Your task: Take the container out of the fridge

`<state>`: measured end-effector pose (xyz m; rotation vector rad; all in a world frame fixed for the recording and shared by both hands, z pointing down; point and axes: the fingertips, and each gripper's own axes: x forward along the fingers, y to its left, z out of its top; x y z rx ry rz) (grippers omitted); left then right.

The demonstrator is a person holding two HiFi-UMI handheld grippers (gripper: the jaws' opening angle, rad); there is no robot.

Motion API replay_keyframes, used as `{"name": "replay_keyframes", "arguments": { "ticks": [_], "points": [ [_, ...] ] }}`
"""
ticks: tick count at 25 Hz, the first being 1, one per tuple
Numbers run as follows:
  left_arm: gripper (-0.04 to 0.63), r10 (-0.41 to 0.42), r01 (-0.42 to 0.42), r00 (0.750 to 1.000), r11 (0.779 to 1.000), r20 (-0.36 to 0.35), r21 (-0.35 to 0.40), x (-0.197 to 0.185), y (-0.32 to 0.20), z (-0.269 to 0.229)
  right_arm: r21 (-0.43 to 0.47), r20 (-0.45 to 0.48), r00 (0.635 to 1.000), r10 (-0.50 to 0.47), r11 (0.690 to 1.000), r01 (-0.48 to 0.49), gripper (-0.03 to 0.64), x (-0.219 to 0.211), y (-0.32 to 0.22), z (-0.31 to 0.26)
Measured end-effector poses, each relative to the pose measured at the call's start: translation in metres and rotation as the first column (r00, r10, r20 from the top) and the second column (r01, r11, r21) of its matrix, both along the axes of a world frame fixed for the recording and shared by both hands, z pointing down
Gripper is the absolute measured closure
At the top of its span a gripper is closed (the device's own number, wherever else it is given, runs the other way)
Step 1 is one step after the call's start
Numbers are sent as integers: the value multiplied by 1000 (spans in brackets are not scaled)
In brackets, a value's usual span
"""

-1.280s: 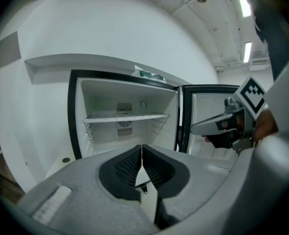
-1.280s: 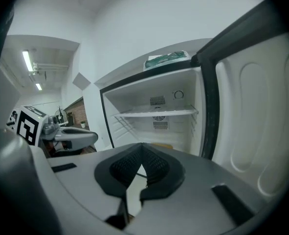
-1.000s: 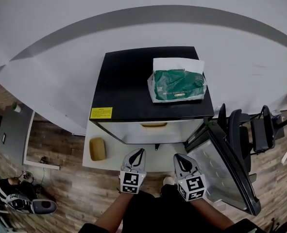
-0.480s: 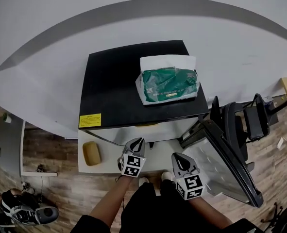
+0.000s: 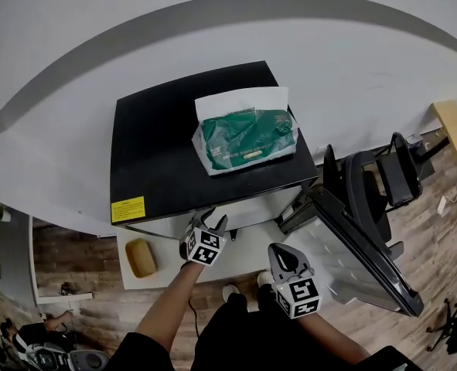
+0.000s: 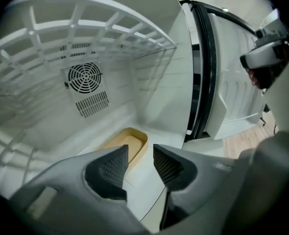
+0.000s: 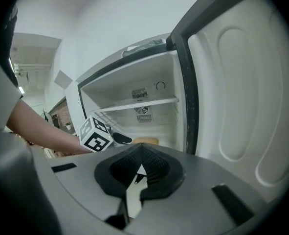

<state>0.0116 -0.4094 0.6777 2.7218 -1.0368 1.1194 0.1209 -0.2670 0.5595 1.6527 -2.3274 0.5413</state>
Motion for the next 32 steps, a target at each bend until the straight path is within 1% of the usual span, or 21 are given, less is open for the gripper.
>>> {"name": "replay_keyframes", "arguments": {
  "ticks": [2,4,6,7,8,11,12,15,19,23,24,27,32],
  "points": [
    [423,55,-55,998,998,37,-5,7,-2,7,0,-2,1000,8,1000,-8,617,1,-1,-1],
    [409,127,-127,987,992,98,-1,13,-4,16,-3,-4,1000,13,1000,-13,617,0,-1,-1],
    [403,221,-224,957,974,190,-5,16,-8,30,4,-10,1000,16,1000,-16,617,-1,0,-2],
    [403,256,-259,940,966,224,-16,16,-11,36,10,-14,1000,18,1000,-18,617,-1,0,-3],
    [403,272,-271,933,962,236,-34,15,-15,41,14,-18,1000,21,1000,-21,617,0,1,-4],
    [403,248,-230,948,967,200,-109,12,-27,52,6,-22,999,33,999,-33,617,2,5,-2],
    [403,249,-228,947,966,203,-122,11,-29,57,0,-24,999,37,999,-37,617,3,6,0],
    [402,292,-268,922,955,253,-124,15,-35,68,-12,-37,998,52,999,-53,617,11,8,3],
    [402,336,-307,894,941,297,-143,18,-40,84,-21,-43,995,88,996,-89,617,22,13,3],
    [403,391,-361,848,920,358,-149,21,-44,97,-23,-56,991,118,993,-120,617,33,18,2],
    [402,397,-366,842,918,366,-156,21,-45,101,-23,-60,990,126,992,-127,617,36,19,2],
    [403,400,-363,836,917,375,-168,20,-49,106,-31,-62,987,145,989,-147,617,41,25,4],
    [407,436,-386,804,900,403,-204,18,-51,114,-33,-60,985,163,986,-165,617,46,32,4]
  ]
}}
